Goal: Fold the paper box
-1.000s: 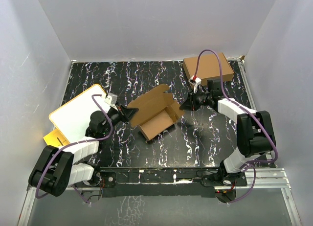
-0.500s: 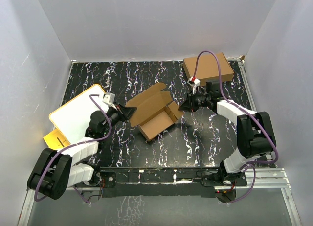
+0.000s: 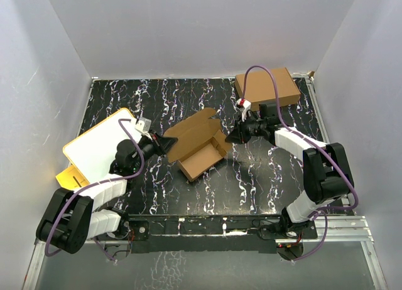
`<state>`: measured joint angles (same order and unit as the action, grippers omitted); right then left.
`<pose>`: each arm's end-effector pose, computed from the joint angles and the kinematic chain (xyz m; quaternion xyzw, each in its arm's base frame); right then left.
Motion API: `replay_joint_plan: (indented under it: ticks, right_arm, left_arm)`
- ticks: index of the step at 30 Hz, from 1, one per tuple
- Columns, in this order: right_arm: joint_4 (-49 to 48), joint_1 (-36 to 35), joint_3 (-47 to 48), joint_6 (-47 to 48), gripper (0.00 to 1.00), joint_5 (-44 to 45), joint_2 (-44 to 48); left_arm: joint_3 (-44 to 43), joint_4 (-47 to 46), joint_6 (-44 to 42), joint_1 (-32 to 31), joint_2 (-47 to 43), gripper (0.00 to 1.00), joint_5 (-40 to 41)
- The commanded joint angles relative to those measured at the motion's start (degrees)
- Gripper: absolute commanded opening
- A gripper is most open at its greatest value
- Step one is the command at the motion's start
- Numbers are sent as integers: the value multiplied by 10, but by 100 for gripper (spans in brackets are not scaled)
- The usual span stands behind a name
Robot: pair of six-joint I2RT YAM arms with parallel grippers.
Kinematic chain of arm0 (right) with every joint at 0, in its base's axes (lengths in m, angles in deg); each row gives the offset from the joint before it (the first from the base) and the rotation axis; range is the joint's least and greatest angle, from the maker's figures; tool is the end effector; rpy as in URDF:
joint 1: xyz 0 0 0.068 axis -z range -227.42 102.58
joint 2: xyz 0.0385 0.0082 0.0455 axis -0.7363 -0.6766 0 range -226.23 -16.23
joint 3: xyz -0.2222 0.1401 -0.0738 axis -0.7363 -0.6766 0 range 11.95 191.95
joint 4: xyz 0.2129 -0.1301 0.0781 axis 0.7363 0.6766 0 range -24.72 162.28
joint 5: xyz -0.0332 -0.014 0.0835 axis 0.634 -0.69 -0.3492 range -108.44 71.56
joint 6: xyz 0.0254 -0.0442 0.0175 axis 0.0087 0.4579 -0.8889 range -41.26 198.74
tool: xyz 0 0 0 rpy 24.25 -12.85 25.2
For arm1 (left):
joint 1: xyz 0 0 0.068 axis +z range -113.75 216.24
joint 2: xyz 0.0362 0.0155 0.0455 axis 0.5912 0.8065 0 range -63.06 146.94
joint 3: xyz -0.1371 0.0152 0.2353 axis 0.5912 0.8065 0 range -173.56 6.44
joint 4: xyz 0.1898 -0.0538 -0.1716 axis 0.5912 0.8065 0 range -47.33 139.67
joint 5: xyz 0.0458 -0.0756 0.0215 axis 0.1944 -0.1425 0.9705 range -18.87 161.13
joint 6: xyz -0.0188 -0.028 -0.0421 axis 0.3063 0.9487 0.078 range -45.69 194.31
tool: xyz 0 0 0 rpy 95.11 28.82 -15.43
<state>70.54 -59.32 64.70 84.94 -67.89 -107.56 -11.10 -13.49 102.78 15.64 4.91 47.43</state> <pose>0.3126 0.0934 0.2044 -0.2934 0.7995 0.4020 0.3365 0.2098 -0.0941 0.2182 0.1069 0.6655 -0.4267 0.6030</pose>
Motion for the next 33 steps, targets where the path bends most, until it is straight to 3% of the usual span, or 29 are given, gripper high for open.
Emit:
replay_joint_plan:
  ticks: [1,9,16,22,27,33]
  right_arm:
    - [3,-4,16,21,18,-40,7]
    - [8,12,23,-5,33,-116,-25]
    - [5,26,28,-24,62,-185,-40]
    - [2,52,39,-41,74,-256,-48]
    - [-37,78,33,-87,72,-255,-45]
    - [-56,95,26,-127,42,-125,-64]
  left_arm:
    - [-26,6,-41,-3,-22,0,-43]
    - [-28,9,-55,-4,-24,0,-50]
    - [-27,10,-59,-3,-24,0,-48]
    - [-23,13,-60,-3,-27,0,-48]
    - [-22,11,-63,-3,-30,0,-51]
    - [-24,10,-65,-3,-27,0,-58]
